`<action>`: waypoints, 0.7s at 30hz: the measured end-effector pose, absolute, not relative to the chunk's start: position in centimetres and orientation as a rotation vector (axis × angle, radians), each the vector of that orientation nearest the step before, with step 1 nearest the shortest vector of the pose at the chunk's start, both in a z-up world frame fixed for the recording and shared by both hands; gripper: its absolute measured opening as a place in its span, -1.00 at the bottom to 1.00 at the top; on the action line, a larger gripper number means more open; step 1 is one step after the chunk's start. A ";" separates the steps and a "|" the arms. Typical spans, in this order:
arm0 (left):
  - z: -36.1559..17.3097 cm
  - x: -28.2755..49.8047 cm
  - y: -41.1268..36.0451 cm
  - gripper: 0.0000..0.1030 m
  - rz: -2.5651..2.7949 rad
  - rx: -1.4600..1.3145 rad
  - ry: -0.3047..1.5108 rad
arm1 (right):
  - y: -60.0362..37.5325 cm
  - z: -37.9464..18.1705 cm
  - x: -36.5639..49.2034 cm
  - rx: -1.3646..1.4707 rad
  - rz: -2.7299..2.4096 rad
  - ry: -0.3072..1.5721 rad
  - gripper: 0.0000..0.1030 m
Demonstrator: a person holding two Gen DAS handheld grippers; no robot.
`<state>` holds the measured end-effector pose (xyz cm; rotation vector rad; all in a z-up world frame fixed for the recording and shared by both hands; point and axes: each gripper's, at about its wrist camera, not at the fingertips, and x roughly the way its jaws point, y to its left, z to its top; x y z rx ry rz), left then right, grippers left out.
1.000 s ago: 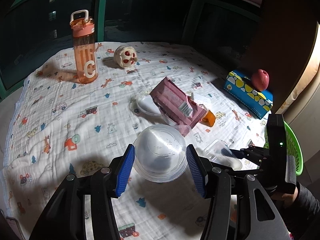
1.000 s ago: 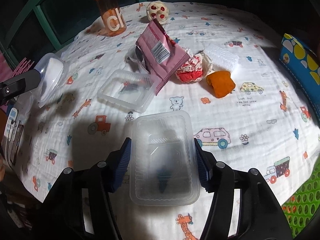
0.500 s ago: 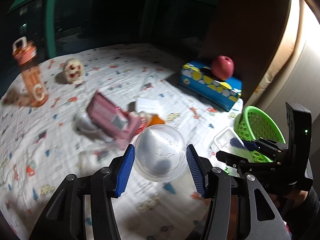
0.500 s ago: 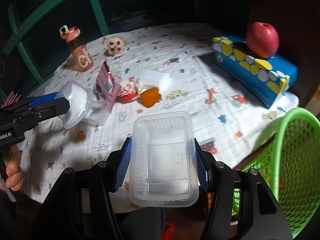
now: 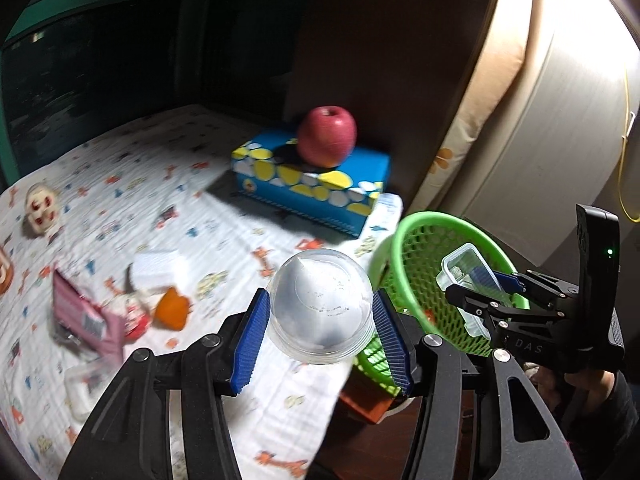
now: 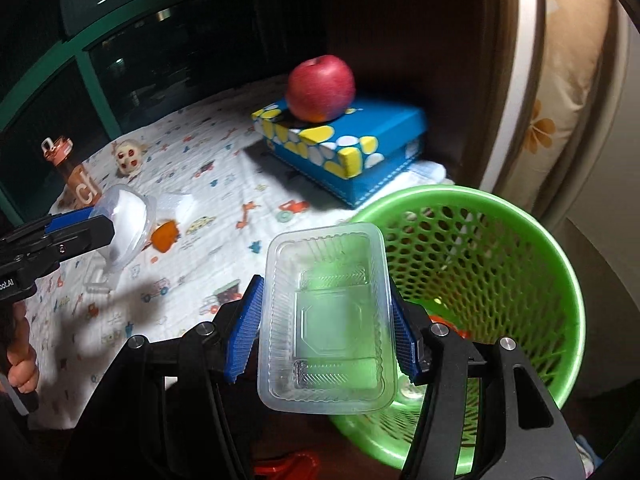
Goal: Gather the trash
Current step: 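Carry both items over the basket and open the right tool to drop the tray, then open the left tool to drop the dome lid into the basket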
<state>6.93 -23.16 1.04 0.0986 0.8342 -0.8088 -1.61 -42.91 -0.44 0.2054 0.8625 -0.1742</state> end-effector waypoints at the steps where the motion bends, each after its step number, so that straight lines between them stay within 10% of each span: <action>1: 1.1 6.8 -24.0 0.00 -0.823 0.105 0.834 | -43.9 -0.4 -2.0 0.214 -0.196 0.862 0.12; 21: 1.4 4.1 -35.1 0.00 -0.984 0.213 0.830 | -52.8 -1.9 -7.8 0.332 -0.388 0.844 0.34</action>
